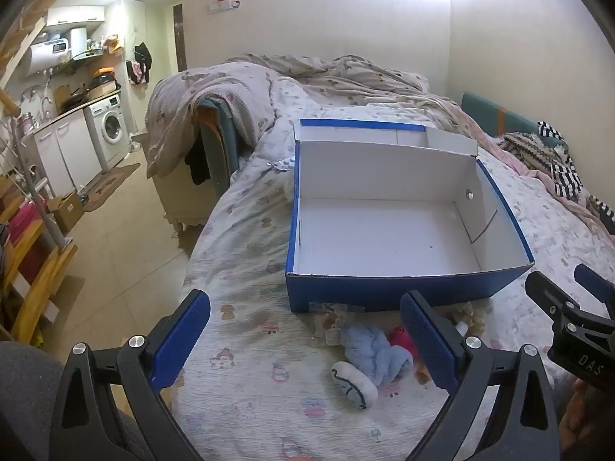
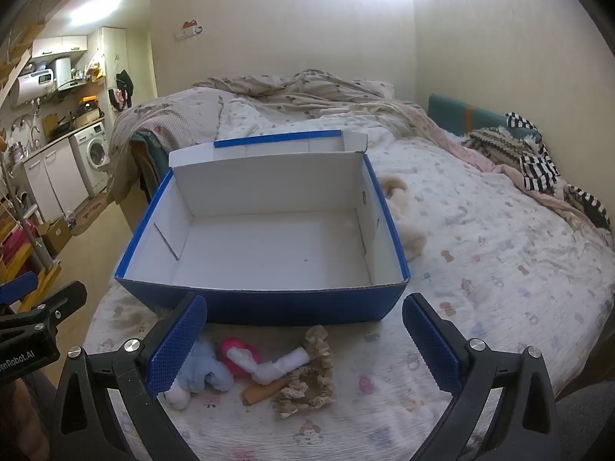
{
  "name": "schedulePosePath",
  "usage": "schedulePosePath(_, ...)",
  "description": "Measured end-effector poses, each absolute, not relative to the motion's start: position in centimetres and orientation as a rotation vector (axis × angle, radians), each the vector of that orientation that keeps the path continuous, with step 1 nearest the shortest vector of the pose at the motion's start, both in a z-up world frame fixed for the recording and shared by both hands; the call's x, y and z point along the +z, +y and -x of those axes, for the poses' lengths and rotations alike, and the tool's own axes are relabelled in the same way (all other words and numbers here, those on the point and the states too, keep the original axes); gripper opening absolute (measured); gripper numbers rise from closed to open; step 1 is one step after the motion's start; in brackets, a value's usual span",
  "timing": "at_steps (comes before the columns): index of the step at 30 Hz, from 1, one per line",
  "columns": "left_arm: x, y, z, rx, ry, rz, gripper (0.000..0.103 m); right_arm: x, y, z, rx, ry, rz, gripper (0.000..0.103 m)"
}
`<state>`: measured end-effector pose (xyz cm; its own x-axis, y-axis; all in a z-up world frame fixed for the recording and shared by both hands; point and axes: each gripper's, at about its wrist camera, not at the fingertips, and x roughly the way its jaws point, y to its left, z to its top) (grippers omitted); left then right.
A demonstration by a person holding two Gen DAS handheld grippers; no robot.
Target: Organize soft objects
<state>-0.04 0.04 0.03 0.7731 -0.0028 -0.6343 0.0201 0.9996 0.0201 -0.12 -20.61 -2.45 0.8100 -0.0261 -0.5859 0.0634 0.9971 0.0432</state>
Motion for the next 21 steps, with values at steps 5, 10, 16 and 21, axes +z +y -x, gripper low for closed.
schedulePosePath(5, 0.08, 0.07, 0.09, -0.015, 0.685, -0.028, 0.099, -2.44, -20.71, 0.09, -0.049, 0.624, -0.064, 0.103)
schedulePosePath(10, 0.08, 0.08, 0.09, -0.012, 0.686, -0.027, 0.099, -2.44, -20.69, 0.07, -0.049, 0.626, -0.064, 0.103)
schedulePosePath(16, 0.08, 0.08, 0.12, -0.011, 0.685, -0.027, 0.099, -2.41, -20.73, 0.09, -0.048, 0.625, -0.064, 0.103)
schedulePosePath(21, 0.08, 0.06, 0.13, -0.011, 0.686, -0.026, 0.099, -2.35, -20.82, 0.12, -0.048, 0.631, -0.07, 0.103)
